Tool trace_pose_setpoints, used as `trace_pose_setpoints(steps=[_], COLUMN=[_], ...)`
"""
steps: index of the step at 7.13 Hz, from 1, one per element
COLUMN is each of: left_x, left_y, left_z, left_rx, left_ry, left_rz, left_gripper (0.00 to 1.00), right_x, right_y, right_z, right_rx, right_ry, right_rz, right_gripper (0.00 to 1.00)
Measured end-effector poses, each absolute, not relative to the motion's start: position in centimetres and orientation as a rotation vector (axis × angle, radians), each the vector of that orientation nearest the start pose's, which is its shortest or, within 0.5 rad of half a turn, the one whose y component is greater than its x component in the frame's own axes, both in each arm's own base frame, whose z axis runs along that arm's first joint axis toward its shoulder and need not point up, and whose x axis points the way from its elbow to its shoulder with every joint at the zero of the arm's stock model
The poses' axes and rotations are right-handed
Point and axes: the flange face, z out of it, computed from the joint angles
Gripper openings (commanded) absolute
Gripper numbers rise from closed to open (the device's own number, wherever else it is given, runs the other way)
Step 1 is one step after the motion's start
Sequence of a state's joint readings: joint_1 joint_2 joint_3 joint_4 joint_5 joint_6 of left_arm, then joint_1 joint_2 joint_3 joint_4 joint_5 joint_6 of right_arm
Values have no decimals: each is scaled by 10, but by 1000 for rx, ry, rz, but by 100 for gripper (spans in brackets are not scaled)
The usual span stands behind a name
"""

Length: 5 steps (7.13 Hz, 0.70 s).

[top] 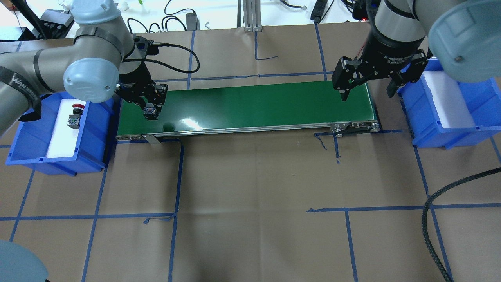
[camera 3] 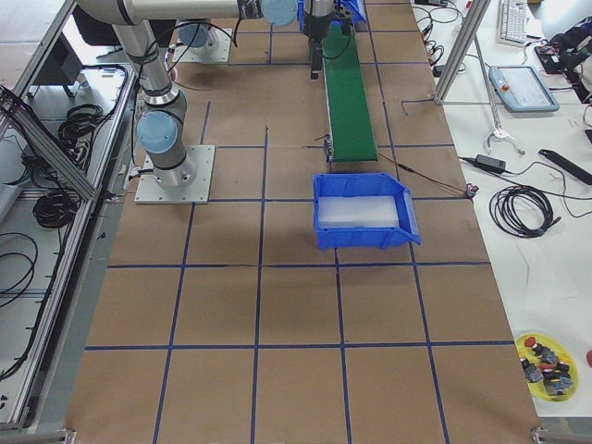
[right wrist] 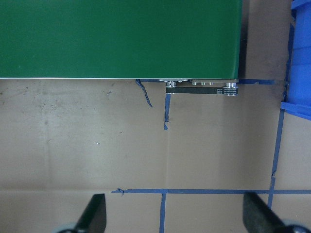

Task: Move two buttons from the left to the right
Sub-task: 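Lower the yellow button onto the belt and open the left gripper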

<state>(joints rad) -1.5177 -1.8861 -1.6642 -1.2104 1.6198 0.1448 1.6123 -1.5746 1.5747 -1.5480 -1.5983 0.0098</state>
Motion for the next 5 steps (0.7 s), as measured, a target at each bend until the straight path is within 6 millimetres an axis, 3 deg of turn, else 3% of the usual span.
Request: trace_pose_setpoints(steps=[5], left_x=[-96], left_y=[-605], left_z=[277], left_rx=[144], left_ry=[3088], left_rz=[73], left_gripper=[2], right_x=[151], right_y=[-482], right_z=[485], right_rx=[-52], right_ry=[3167], right_rz=[37], right_gripper=[100])
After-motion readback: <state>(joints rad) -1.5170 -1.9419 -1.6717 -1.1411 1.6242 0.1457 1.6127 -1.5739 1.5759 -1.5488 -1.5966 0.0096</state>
